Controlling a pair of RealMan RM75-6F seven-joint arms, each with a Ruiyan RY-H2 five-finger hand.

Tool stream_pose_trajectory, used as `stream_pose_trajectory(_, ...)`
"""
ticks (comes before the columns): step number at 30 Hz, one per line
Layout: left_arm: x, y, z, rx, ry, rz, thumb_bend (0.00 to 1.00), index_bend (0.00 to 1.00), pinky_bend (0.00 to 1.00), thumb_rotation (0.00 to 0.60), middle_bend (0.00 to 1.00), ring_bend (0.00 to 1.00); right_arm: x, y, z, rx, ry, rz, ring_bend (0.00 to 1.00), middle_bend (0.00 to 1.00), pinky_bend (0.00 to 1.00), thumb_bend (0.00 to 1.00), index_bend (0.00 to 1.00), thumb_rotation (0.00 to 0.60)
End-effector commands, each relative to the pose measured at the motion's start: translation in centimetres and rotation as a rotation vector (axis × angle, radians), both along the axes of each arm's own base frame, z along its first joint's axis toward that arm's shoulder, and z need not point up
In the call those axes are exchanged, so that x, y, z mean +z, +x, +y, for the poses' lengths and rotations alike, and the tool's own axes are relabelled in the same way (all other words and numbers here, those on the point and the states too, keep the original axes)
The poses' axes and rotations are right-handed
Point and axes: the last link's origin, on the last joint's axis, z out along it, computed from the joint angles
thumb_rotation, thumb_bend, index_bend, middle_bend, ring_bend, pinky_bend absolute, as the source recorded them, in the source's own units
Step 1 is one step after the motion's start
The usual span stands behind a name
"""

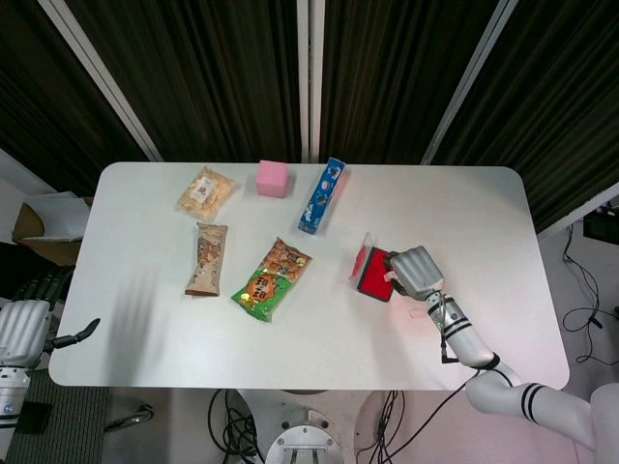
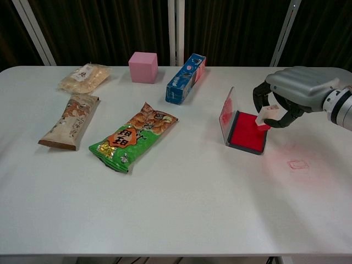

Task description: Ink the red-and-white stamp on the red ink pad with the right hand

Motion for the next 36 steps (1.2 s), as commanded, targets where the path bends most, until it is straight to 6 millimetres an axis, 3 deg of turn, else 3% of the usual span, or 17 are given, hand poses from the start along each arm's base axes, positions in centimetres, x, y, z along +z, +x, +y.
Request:
stream_pose_trajectory(1,0.0,-0.1,0.0,0.001,0.002,-0.002,0.17,0.11,0.21,0.292,0.12,0.12,-0.6,0.4,-0.3,-0.006,0.016,0.015,0.69,0.56,0.92,0.34,0.66,0.6)
stream_pose_trajectory(23,0.1,-0.9,0.0,0.015,0.005,-0.004,0.17,0.11,0.21,0.288,0.12,0.12,-3.5,-0.2,-1.1,-0.032,0.047,0.092,0.69,0.57,0.92,0.34,0.68,0.6)
stream_pose_trajectory(28,0.2,-0.9,0.0,0.013,0.007,-0.001,0.17,0.11,0.21,0.29,0.12,0.12,-2.7,0.3,-1.3,-0.025,0.021,0.052,0.69,0.57,0.92,0.35,0.68,0.6)
stream_pose_trajectory(36,0.1,-0.4,0.1,0.001,0.003,-0.001,0.17,0.11,0.21,0.29,0.12,0.12,0.3,1.3,-1.4,-0.001,-0.034,-0.025,0.69,0.57,0.92,0.35,0.68,0.6)
